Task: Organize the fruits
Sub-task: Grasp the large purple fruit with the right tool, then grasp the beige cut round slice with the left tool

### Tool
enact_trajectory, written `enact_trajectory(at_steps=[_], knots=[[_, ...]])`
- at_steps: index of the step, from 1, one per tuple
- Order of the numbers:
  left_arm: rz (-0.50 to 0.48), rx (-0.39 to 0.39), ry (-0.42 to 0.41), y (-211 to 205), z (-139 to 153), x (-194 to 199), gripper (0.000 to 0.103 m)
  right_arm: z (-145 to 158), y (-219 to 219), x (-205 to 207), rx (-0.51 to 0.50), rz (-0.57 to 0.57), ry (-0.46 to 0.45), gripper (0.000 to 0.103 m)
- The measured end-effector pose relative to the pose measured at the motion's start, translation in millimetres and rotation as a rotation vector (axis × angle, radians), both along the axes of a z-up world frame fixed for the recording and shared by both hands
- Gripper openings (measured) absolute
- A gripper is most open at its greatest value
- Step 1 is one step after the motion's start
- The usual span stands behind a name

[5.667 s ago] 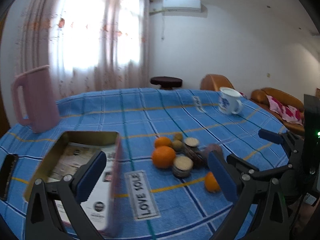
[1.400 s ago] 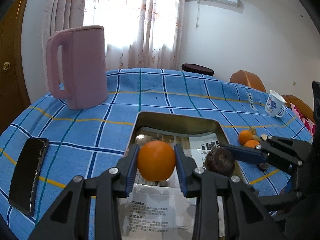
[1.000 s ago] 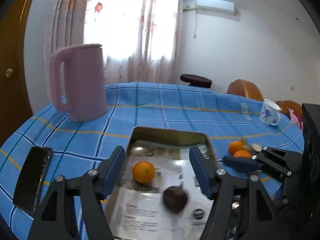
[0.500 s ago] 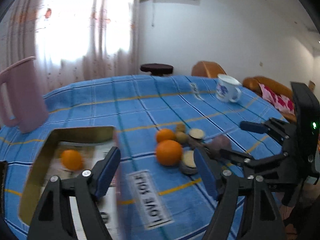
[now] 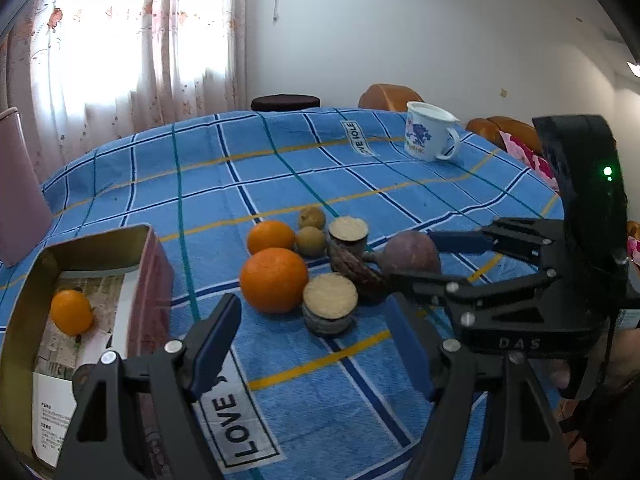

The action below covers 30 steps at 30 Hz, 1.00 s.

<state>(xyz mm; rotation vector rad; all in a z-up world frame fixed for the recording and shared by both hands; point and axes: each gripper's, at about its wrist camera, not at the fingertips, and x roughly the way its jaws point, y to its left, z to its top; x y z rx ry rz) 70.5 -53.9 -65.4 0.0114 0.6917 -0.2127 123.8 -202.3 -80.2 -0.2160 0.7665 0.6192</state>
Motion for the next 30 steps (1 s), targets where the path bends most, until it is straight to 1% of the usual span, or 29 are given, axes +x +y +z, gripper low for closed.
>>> enact_trajectory(at_steps=[3,4,6,8,11,14,15,16,17,22,26,30], knots=[[-0.017,0.008,0.017,-5.4,-2.2,2.8,0.071,1.4,1.0,-1.4,-0.004,-0.001,-0.014,0.053],[-0.023,0.007,0.023,-6.8,-2.7,3.7,0.066,2.7,-0.3,-2.1,0.002,-0.005,-0.025,0.053],[-0.033,0.016,0.042,-11.3,-5.0,6.7,0.064,6.6,-6.1,-3.8,0.023,-0.025,-0.049,0.053],[-0.043,0.012,0.063,-14.1,-6.9,11.1,0.055,10.2,-13.3,-4.7,0.055,-0.046,-0.063,0.053],[-0.047,0.021,0.096,-18.2,-10.4,19.5,0.050,12.1,-18.8,-4.5,0.076,-0.060,-0.067,0.053],[-0.044,0.039,0.099,-21.9,-11.9,24.6,0.047,12.4,-18.8,-5.4,0.078,-0.058,-0.072,0.053],[-0.037,0.042,0.100,-22.0,-12.2,26.0,0.045,13.0,-19.4,-6.1,0.081,-0.059,-0.077,0.053],[-0.026,0.050,0.097,-21.7,-12.2,26.0,0.038,13.3,-19.9,-6.7,0.085,-0.060,-0.081,0.053],[-0.017,0.058,0.094,-21.4,-12.0,25.5,0.035,13.8,-20.9,-7.0,0.091,-0.061,-0.083,0.053],[-0.030,0.042,0.082,-19.6,-10.3,23.4,0.035,14.8,-22.4,-8.6,0.100,-0.067,-0.093,0.053],[-0.034,0.030,0.036,-18.0,-4.6,14.9,0.035,17.1,-23.0,-11.9,0.100,-0.069,-0.113,0.053],[-0.036,0.024,0.009,-16.7,-0.7,10.4,0.035,19.8,-25.3,-14.5,0.110,-0.069,-0.131,0.053]])
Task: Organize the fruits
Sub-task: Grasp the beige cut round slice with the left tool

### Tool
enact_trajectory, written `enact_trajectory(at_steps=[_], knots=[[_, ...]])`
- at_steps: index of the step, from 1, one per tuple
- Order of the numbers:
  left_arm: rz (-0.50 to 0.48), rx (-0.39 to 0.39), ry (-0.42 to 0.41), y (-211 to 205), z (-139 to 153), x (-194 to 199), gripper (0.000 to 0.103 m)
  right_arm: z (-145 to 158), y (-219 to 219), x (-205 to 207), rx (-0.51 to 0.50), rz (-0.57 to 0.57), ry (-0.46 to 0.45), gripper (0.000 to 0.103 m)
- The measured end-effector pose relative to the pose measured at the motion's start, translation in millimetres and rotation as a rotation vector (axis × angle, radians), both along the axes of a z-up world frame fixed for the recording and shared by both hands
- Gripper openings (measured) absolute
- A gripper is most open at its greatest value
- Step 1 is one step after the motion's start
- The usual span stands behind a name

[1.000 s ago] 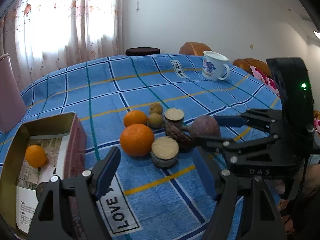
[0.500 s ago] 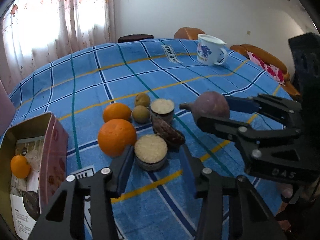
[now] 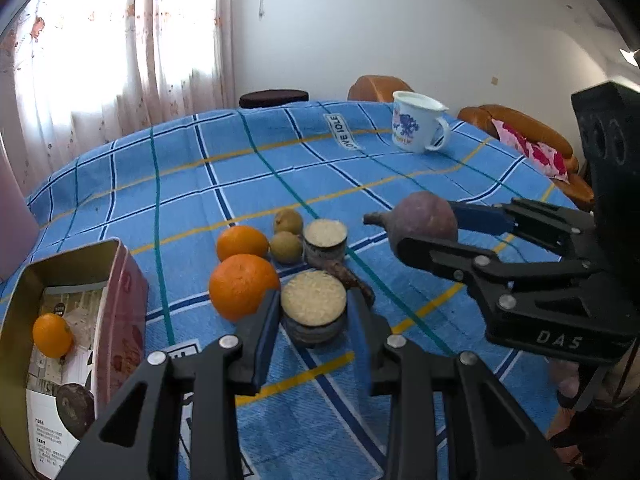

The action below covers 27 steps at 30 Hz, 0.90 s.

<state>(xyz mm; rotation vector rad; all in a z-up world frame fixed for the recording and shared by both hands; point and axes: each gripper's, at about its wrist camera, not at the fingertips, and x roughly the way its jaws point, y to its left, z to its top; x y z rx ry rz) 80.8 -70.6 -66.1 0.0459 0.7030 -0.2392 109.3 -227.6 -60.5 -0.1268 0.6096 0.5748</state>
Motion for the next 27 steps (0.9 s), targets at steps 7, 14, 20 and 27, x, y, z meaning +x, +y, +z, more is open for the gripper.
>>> enact_trajectory(at_steps=[7,14,20,27], knots=[[0.012,-0.011,-0.065,2.0,7.7,-9.6,0.035,4.5,-1.0,-6.1,0.014,0.006,-0.037,0.053],[0.034,-0.004,-0.114,2.4,12.3,-15.8,0.035,7.6,-1.1,-11.4,0.025,0.010,-0.067,0.053],[0.047,-0.004,-0.150,3.7,15.4,-21.1,0.035,10.1,-1.2,-16.6,0.034,0.012,-0.096,0.053],[0.065,-0.009,-0.188,6.4,18.0,-26.7,0.035,13.2,-2.8,-23.0,0.051,0.022,-0.132,0.053]])
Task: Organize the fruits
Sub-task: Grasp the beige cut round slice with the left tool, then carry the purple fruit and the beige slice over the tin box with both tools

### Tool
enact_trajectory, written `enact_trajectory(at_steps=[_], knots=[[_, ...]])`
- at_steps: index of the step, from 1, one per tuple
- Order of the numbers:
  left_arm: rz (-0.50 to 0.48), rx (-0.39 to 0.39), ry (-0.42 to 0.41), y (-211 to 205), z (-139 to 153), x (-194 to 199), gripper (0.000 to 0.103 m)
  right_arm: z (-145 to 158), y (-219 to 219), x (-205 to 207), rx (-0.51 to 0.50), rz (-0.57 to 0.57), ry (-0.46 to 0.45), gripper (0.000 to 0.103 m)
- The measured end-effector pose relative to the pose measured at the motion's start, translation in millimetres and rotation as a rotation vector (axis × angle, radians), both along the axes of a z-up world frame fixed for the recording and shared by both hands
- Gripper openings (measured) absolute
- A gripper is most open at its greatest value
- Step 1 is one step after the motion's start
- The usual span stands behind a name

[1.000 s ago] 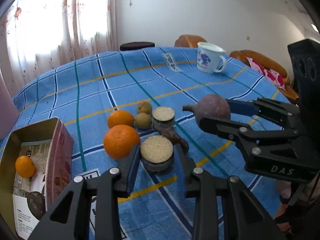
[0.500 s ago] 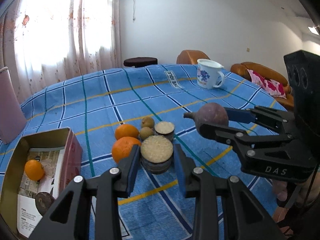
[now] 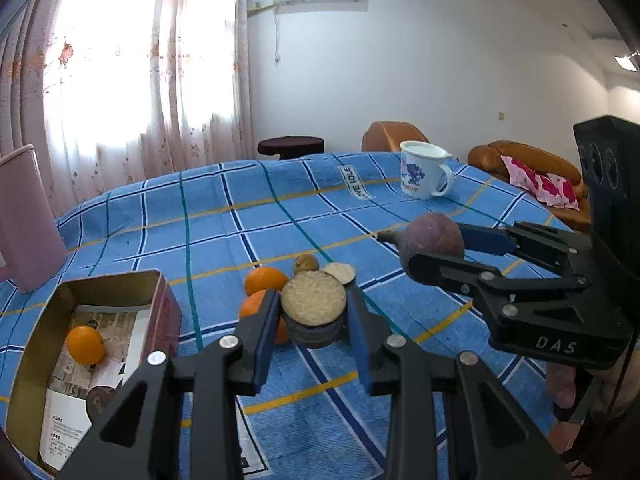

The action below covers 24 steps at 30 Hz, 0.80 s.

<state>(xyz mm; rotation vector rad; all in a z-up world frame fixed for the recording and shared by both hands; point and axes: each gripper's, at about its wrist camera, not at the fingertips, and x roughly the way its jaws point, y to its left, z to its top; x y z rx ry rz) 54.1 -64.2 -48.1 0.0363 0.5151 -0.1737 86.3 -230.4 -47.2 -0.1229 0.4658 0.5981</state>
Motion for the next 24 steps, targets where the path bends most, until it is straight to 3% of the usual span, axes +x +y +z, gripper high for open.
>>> enact_trajectory(at_steps=[24], knots=[[0.043,-0.001,-0.087,5.0,6.1,-16.1,0.035,8.3,-5.7,-18.0,0.033,-0.001,-0.118,0.053]])
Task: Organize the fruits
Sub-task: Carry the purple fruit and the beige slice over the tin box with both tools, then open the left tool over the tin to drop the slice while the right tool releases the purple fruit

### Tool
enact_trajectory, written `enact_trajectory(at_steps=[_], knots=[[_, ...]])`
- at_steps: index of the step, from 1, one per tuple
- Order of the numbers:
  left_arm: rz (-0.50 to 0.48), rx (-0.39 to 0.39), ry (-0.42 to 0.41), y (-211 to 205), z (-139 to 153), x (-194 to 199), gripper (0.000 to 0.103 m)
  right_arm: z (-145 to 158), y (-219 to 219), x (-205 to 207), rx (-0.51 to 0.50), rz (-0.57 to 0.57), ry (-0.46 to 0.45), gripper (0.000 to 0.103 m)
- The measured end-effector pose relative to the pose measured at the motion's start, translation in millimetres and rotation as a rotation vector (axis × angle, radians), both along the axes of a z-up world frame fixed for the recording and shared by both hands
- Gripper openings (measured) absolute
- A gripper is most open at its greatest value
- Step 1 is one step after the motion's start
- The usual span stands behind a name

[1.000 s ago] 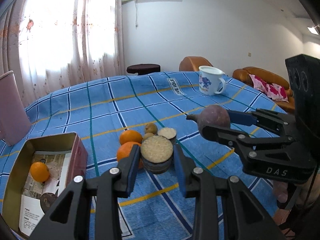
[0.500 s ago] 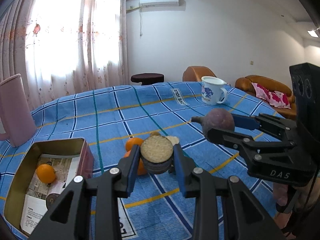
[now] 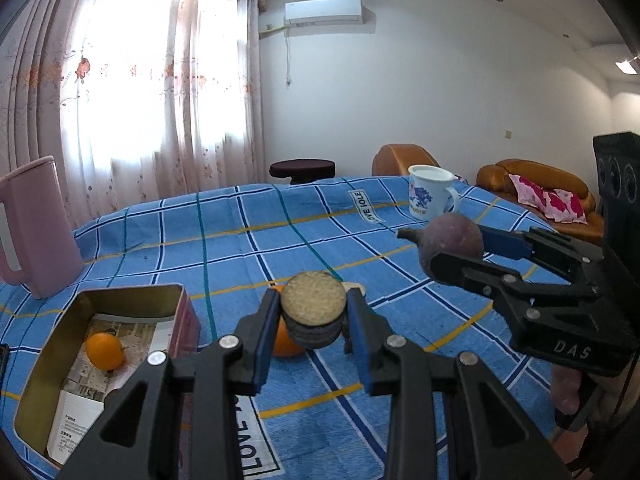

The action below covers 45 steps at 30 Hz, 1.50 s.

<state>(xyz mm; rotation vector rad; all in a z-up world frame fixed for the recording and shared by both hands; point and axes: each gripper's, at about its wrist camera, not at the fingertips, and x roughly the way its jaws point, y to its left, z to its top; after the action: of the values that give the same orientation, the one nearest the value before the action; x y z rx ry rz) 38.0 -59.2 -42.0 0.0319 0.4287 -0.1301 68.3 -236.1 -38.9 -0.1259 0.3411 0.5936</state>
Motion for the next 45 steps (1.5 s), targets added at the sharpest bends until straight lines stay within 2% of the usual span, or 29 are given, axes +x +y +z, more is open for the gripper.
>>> enact_trajectory(at_steps=[7,16,34,45], knots=[[0.021,-0.014,-0.001,12.5,2.4,-5.3,0.035,1.8,5.5,-0.5,0.016,0.008,0.007,0.053],[0.079,-0.046,-0.010,44.6,8.7,-16.8,0.035,13.0,35.2,0.7,0.016,0.066,0.004,0.053],[0.251,-0.098,-0.021,132.1,10.0,-41.3,0.035,27.2,133.2,-9.3,-0.052,0.246,-0.006,0.053],[0.354,-0.120,0.017,176.1,-0.1,-46.9,0.035,9.3,190.0,-13.8,-0.117,0.340,0.038,0.053]])
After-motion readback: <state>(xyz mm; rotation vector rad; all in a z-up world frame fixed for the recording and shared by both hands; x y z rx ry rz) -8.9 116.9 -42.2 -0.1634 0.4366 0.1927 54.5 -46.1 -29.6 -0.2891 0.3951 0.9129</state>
